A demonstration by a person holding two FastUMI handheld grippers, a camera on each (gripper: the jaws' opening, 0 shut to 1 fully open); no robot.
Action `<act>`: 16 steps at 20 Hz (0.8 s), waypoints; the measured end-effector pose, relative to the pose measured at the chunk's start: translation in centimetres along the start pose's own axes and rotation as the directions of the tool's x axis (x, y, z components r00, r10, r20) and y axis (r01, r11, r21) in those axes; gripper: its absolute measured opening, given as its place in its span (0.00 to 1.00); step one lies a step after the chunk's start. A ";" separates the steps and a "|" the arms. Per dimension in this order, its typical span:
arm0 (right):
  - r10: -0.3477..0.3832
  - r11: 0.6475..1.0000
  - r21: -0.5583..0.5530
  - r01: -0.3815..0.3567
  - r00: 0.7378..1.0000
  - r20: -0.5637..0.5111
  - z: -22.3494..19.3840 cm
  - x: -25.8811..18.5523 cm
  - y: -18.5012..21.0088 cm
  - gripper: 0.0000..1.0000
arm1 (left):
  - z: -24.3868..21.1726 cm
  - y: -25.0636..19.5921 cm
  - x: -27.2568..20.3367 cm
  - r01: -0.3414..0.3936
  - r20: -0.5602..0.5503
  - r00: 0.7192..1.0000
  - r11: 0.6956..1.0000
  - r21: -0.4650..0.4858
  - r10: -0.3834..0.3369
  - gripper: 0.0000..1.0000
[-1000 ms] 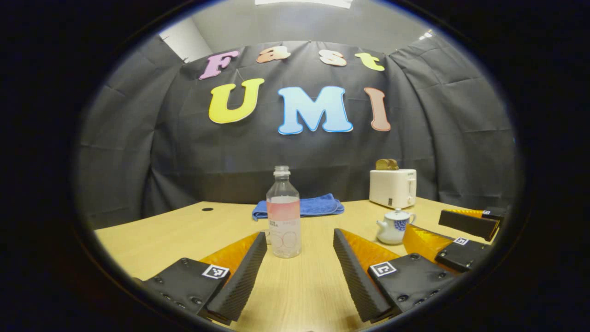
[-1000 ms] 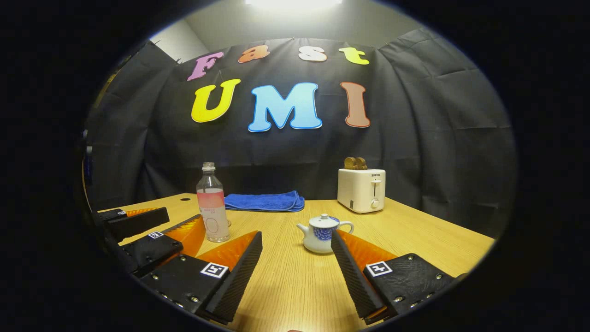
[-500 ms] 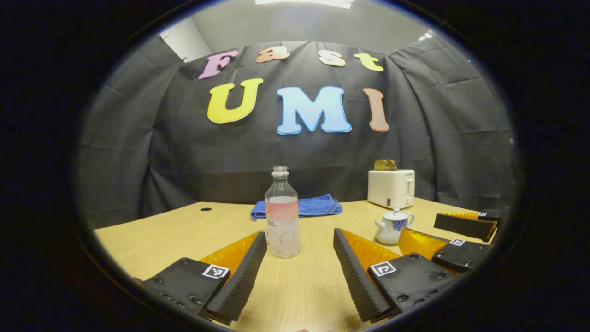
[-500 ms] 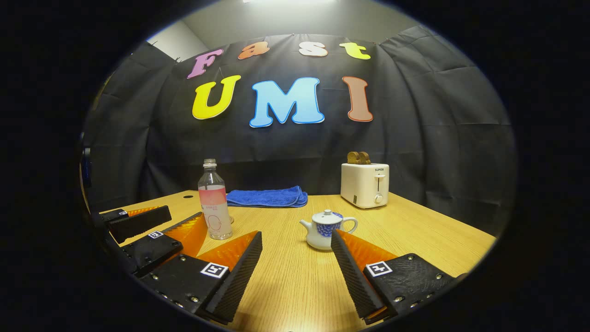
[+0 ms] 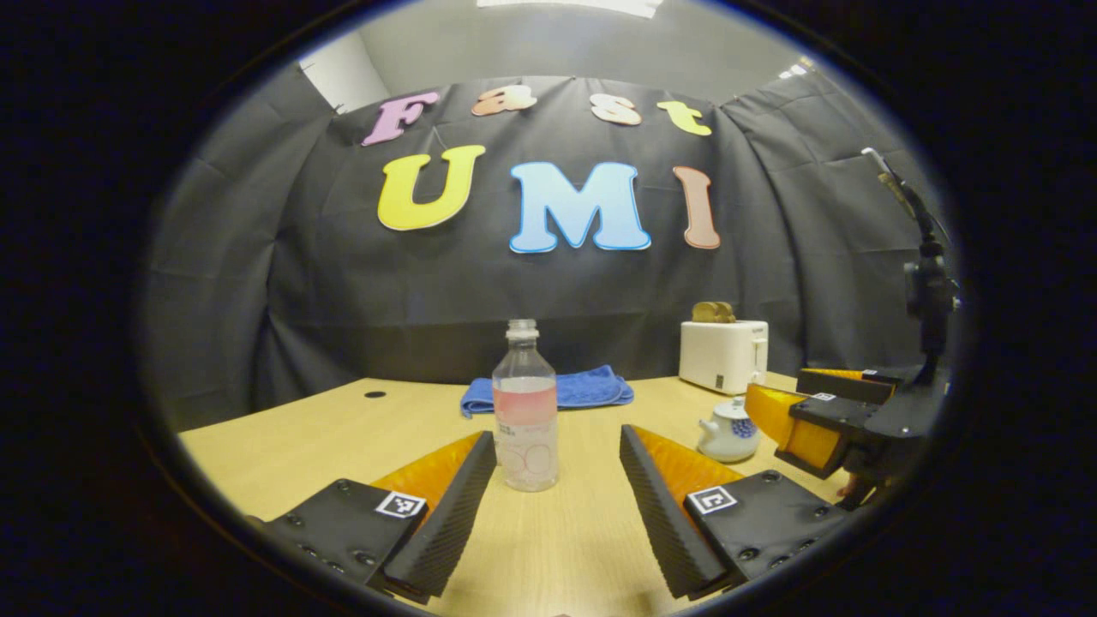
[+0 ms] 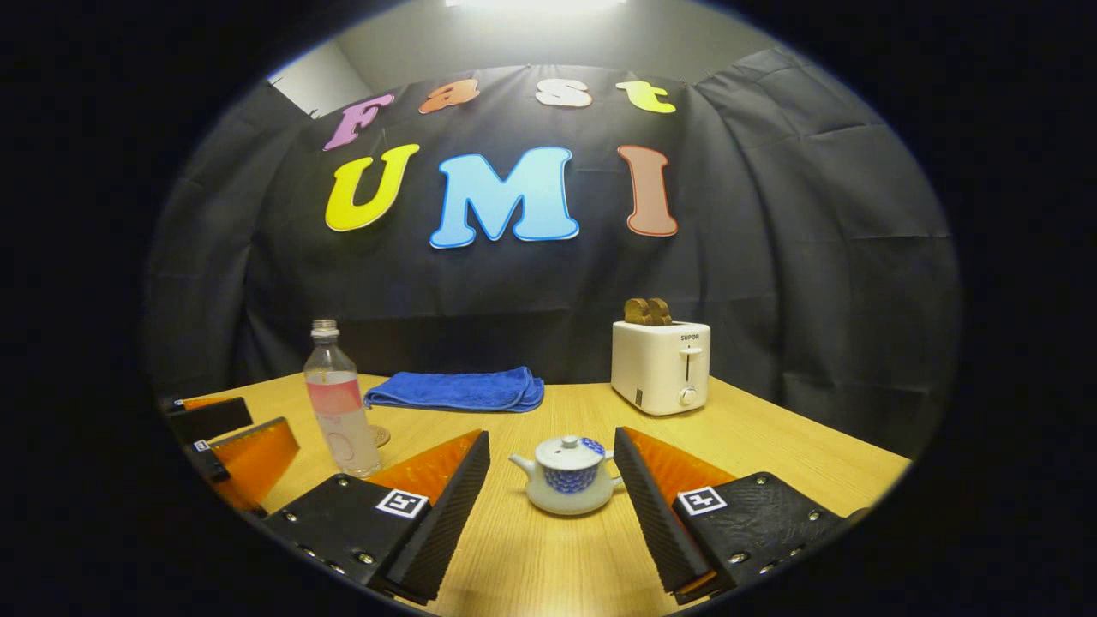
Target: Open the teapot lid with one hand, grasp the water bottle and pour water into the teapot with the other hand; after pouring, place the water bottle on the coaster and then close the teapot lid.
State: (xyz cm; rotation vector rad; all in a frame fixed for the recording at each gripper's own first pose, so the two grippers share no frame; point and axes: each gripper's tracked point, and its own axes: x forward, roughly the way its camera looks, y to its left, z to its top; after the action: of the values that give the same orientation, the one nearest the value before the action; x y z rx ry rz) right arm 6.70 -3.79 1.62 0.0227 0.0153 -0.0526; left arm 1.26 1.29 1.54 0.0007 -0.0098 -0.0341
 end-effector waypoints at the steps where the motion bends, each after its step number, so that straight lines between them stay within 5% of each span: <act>1: -0.005 1.000 -0.002 0.005 1.000 -0.003 0.0 0.7 -0.2 0.90 | 0.3 0.3 0.0 -0.005 0.006 1.000 1.000 0.005 0.005 1.00; 7: -0.003 0.996 -0.089 0.001 1.000 -0.017 -0.2 4.1 -0.1 0.87 | 0.0 0.3 0.3 0.000 0.002 1.000 1.000 0.010 0.000 1.00; 8: 0.005 0.996 -0.091 -0.007 1.000 -0.024 -0.4 4.6 0.1 0.77 | -0.1 0.5 0.4 -0.003 0.003 1.000 1.000 0.009 0.003 1.00; 11: -0.002 0.997 -0.073 -0.001 0.999 -0.041 -0.7 5.4 -0.1 0.71 | -0.2 1.1 0.5 -0.011 -0.003 1.000 1.000 0.014 0.011 1.00; 13: -0.007 0.998 -0.066 0.003 0.998 -0.061 -1.1 6.1 -0.2 0.54 | -0.6 1.4 0.6 -0.016 -0.011 1.000 1.000 0.013 0.016 1.00; 15: -0.012 0.998 -0.066 0.006 0.996 -0.086 -1.8 6.2 -0.1 0.54 | -0.7 1.4 0.6 -0.015 -0.014 1.000 1.000 0.007 0.015 1.00; 16: -0.008 0.998 -0.059 0.002 0.996 -0.094 -1.9 6.4 -0.2 0.43 | -0.7 1.4 0.6 -0.015 -0.015 1.000 1.000 0.004 0.015 1.00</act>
State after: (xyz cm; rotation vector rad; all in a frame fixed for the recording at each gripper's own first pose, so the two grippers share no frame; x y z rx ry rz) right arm 13.02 -4.32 -0.42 -0.0338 0.1113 -0.0560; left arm 1.97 2.70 0.88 0.0044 0.0055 -0.0190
